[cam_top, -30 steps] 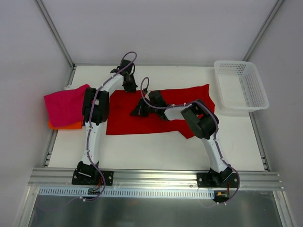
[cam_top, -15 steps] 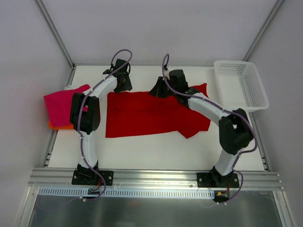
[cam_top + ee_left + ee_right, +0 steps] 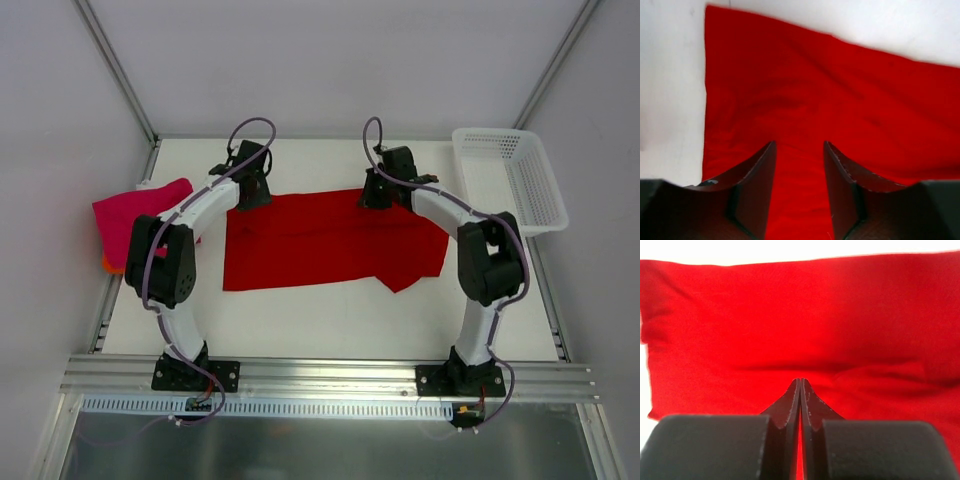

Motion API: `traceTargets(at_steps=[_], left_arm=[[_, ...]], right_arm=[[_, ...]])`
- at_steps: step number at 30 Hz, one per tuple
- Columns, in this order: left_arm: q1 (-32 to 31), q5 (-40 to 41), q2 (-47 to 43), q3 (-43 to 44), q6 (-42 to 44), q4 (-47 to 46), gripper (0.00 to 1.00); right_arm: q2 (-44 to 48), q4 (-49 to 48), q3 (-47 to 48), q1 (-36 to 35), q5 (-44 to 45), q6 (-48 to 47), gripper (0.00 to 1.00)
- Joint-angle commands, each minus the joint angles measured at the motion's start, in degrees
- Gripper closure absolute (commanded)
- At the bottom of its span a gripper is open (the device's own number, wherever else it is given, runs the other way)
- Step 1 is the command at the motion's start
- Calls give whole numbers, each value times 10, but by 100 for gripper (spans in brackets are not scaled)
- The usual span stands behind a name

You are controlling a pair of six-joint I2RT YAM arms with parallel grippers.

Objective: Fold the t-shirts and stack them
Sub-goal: Fold the tshirt

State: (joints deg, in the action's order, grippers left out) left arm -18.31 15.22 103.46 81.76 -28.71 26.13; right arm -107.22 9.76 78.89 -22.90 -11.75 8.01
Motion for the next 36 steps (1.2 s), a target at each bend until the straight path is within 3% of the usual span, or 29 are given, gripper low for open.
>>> traceTargets(at_steps=[1, 9, 23, 32, 36], left_arm=[[0, -13, 30, -19, -21, 5, 58], [4, -14, 73, -30, -20, 7, 65], [49, -27, 82, -90, -22, 9, 68], [49, -58, 48, -79, -18, 9, 75], [49, -64, 6, -59, -10, 10, 73]], right_arm=[[-59, 29, 73, 18, -27, -8, 98], [-140, 50, 137, 62, -53, -7, 99], [-145, 71, 119, 110, -33, -19, 99], [-149, 90, 117, 123, -25, -18, 100], [-142, 90, 115, 128, -30, -19, 100]])
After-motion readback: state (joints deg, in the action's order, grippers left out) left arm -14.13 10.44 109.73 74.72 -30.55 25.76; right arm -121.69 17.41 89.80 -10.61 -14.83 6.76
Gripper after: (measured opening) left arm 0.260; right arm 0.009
